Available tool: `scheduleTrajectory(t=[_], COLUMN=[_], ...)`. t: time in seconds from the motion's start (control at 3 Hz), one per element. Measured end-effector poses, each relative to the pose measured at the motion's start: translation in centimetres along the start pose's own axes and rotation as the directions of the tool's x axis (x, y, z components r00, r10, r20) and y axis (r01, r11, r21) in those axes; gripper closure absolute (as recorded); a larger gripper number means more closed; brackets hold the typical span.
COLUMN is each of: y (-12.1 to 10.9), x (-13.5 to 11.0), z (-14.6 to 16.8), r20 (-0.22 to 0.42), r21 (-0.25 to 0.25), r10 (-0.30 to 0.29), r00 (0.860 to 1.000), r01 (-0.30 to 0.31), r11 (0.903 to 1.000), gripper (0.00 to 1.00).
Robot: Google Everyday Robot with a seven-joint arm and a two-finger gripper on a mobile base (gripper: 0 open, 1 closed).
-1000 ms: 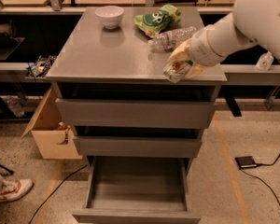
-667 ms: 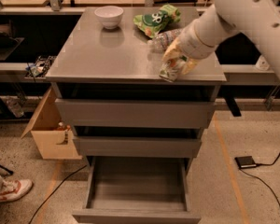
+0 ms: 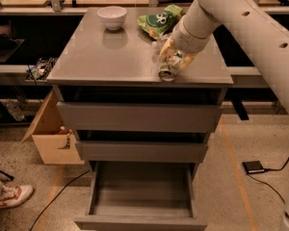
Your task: Pick 7up can from bottom drawer and place on counter
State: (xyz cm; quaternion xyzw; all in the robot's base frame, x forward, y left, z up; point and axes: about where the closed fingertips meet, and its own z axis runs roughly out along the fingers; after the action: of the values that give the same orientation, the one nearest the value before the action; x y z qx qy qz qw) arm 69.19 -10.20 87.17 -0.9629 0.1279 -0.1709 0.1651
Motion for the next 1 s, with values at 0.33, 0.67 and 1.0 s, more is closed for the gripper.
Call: scheduleTrajectory(t=[0.33, 0.67, 1.0], y=[-0.6, -1.3, -1.4], x=[1.1, 2.2, 2.2], z=[0.7, 1.3, 1.6], r20=[-0.005, -0.014, -0.012], r21=[-0.024, -0.045, -0.044], r10=[-0.019, -0.037, -0.037], r00=[1.000, 0.999, 0.999], r01=[0.019, 0.036, 0.037], r11=[0.9995, 0.9983, 0.9984], gripper=[1.00, 1.00, 0.83])
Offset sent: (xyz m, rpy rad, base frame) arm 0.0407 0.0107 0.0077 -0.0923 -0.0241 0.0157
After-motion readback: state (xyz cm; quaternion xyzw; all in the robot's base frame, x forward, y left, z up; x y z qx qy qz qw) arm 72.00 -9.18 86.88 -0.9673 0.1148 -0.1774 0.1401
